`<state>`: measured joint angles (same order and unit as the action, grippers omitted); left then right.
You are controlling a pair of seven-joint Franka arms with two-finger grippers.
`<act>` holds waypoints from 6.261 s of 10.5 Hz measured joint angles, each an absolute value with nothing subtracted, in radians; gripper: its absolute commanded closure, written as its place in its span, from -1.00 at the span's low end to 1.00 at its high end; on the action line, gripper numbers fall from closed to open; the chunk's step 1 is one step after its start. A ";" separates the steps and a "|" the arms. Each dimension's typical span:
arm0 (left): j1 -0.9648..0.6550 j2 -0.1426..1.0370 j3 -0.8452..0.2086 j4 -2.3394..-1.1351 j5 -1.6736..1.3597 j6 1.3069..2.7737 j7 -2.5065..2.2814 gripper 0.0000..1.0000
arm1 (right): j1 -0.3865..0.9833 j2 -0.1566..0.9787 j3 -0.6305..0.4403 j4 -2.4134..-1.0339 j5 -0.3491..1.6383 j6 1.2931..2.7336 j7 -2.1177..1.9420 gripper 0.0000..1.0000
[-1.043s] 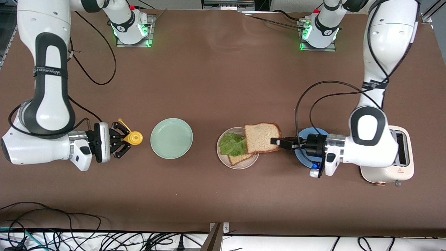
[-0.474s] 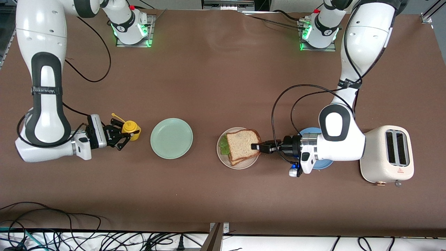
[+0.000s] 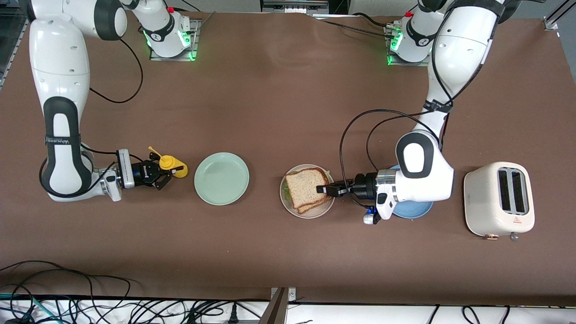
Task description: Make sandwich on beige plate with both arms
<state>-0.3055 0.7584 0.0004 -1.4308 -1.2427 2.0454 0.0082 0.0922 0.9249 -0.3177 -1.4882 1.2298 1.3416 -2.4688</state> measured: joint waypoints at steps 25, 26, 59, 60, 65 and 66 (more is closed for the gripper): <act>-0.311 0.768 0.043 -1.511 -1.183 2.130 0.108 -1.00 | 0.062 0.973 -0.489 -1.480 1.173 1.309 -2.420 -1.00; -0.310 0.767 0.060 -1.507 -1.151 2.130 0.108 -1.00 | 0.062 0.969 -0.499 -1.476 1.167 1.298 -2.384 -1.00; -0.143 0.299 0.086 -1.494 -0.021 1.354 -0.131 -1.00 | 0.108 0.014 -0.071 -1.948 -0.086 1.912 0.155 -1.00; -0.143 0.282 0.086 -1.495 -0.021 1.340 -0.131 -1.00 | 0.085 -0.007 -0.056 -1.928 -0.080 1.869 0.156 -1.00; -0.143 0.228 0.083 -1.529 -0.021 1.319 -0.135 -1.00 | 0.052 -0.025 -0.039 -1.741 0.021 1.681 0.153 -1.00; -0.143 0.220 0.083 -1.529 -0.021 1.320 -0.137 -1.00 | 0.051 -0.027 -0.040 -1.724 0.021 1.676 0.145 -1.00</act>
